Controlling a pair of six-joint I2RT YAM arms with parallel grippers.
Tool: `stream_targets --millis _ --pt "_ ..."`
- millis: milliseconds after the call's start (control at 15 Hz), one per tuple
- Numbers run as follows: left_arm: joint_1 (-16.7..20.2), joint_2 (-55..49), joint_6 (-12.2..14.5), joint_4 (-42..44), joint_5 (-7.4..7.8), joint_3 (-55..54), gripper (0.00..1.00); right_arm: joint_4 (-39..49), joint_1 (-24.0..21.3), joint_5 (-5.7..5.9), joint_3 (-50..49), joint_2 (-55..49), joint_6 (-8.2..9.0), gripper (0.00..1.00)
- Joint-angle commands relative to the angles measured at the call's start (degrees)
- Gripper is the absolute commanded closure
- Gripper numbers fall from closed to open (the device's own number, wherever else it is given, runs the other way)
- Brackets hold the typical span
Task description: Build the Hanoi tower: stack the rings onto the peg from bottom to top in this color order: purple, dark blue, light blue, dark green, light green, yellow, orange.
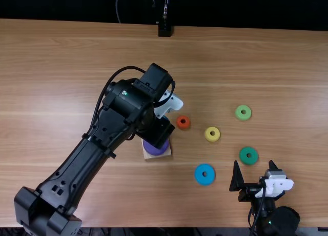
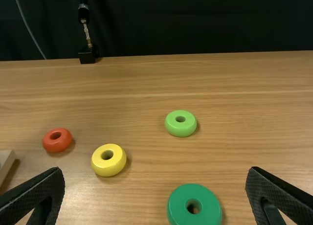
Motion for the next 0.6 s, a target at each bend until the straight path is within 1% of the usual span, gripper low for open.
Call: stream_targets --millis 0,133,200,267,333,400,533 --pt "-0.4 0.7 0.0 -0.1 0.51 1.9 1.0 -4.3 -0.5 0.21 -3.4 -0.7 0.13 0.0" --pt "-0.4 0.7 -0.1 -0.2 0.62 1.6 1.0 -4.3 -0.5 0.21 -3.4 -0.7 0.13 0.0" --pt "-0.3 0.7 0.0 -0.2 1.04 1.5 0.83 -4.3 -0.5 0.21 -3.4 -0.7 0.13 0.0" --pt "-0.3 0.7 0.0 -0.2 1.04 1.5 0.54 -4.3 -0.5 0.21 -3.4 -0.7 0.13 0.0" --pt "-0.3 0.6 0.0 -0.3 1.04 1.5 0.14 -4.3 -0.5 0.21 -3.4 -0.7 0.13 0.0" --pt "-0.2 0.6 0.0 -0.6 1.15 1.4 0.0 -4.3 -0.4 0.21 -3.4 -0.7 0.13 0.0" --pt "0.1 0.5 0.1 -0.5 1.04 1.4 0.0 -4.3 -0.5 0.21 -3.5 -0.7 0.13 0.0"
